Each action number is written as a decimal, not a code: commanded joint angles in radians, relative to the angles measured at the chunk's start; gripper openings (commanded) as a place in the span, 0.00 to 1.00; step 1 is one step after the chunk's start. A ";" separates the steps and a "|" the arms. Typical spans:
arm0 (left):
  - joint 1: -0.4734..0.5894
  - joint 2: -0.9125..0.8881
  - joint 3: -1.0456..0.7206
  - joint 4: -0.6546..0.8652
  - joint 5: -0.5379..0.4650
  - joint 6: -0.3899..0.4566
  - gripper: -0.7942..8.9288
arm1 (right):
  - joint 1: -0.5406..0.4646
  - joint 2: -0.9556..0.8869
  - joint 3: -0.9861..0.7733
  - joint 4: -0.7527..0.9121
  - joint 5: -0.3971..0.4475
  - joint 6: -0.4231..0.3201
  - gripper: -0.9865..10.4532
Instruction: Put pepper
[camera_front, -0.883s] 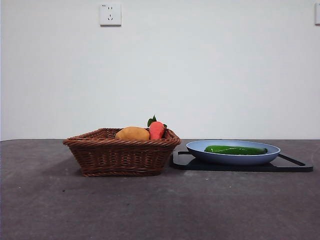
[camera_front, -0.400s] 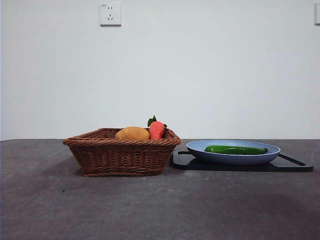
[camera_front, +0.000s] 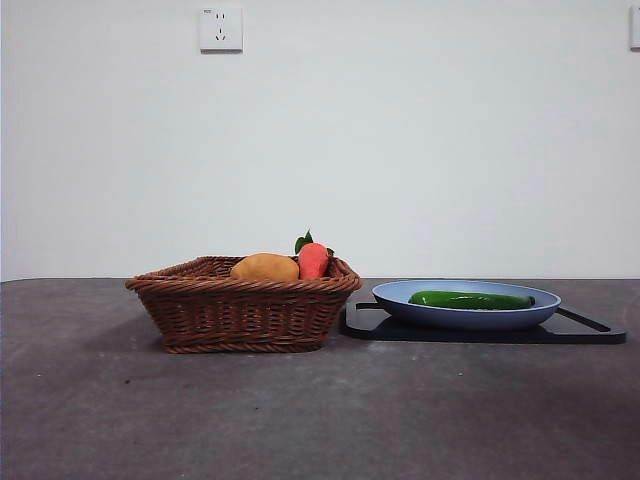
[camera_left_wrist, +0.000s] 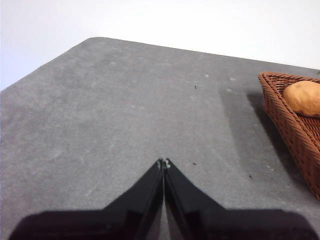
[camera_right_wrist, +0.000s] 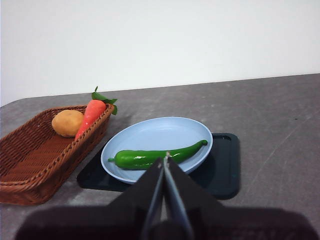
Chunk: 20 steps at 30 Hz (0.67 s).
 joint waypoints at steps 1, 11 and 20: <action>0.004 -0.003 -0.011 0.010 -0.002 -0.006 0.09 | 0.002 -0.021 -0.024 0.007 0.003 0.011 0.10; 0.004 -0.003 -0.011 0.010 -0.002 -0.006 0.09 | 0.003 -0.059 -0.024 -0.145 0.003 0.014 0.10; 0.004 -0.003 -0.011 0.010 -0.002 -0.006 0.09 | 0.003 -0.059 -0.024 -0.148 0.003 0.024 0.10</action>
